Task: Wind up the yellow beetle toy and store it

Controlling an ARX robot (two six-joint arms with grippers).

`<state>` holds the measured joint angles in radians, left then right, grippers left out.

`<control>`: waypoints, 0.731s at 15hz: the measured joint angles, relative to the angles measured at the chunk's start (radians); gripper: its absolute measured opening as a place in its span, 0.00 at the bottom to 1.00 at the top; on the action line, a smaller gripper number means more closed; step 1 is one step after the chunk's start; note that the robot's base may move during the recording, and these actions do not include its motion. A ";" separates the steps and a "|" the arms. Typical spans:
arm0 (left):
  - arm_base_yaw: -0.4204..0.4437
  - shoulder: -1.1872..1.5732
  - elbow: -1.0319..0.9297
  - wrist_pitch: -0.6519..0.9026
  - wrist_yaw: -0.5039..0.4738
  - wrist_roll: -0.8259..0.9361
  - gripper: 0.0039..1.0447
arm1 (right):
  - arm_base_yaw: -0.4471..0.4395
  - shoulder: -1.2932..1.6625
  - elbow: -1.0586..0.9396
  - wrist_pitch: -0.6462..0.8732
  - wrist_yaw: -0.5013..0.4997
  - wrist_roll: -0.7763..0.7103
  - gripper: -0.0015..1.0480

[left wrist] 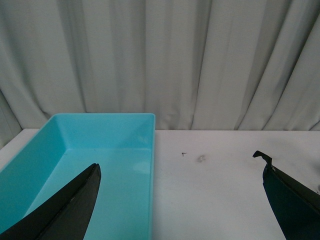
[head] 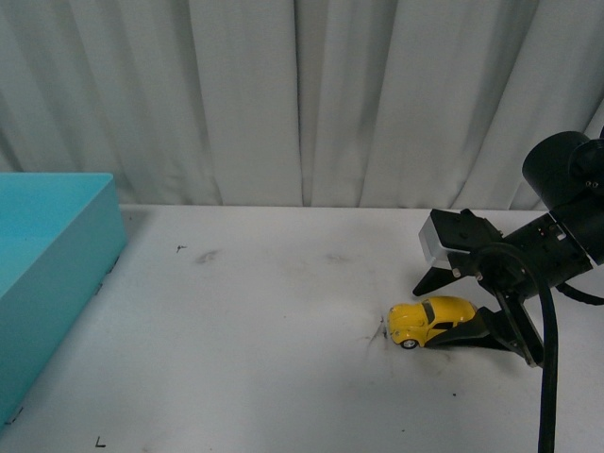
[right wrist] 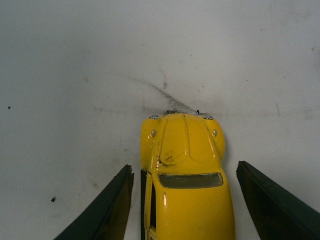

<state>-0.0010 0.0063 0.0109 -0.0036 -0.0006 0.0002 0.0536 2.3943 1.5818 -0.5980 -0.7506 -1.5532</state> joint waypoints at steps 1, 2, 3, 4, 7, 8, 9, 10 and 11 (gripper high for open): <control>0.000 0.000 0.000 0.000 0.000 0.000 0.94 | 0.000 0.000 0.000 0.002 -0.001 0.000 0.54; 0.000 0.000 0.000 0.000 0.000 0.000 0.94 | 0.000 0.000 -0.002 0.004 -0.003 0.000 0.44; 0.000 0.000 0.000 0.000 0.000 0.000 0.94 | 0.000 0.000 -0.002 0.005 -0.011 0.000 0.37; 0.000 0.000 0.000 0.000 0.000 0.000 0.94 | -0.001 0.000 -0.003 0.006 -0.014 0.000 0.35; 0.000 0.000 0.000 0.000 0.000 0.000 0.94 | -0.004 0.000 -0.005 0.005 -0.033 -0.001 0.32; 0.000 0.000 0.000 0.000 0.000 0.000 0.94 | -0.009 0.000 -0.008 0.006 -0.037 -0.001 0.32; 0.000 0.000 0.000 0.000 0.000 0.000 0.94 | -0.017 0.000 -0.015 0.008 -0.043 -0.001 0.32; 0.000 0.000 0.000 0.000 0.000 0.000 0.94 | -0.023 0.000 -0.018 0.007 -0.043 -0.001 0.32; 0.000 0.000 0.000 0.000 0.000 0.000 0.94 | -0.031 0.000 -0.021 0.004 -0.044 -0.001 0.32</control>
<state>-0.0010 0.0063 0.0109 -0.0036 -0.0006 0.0002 0.0223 2.3939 1.5608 -0.5938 -0.7944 -1.5539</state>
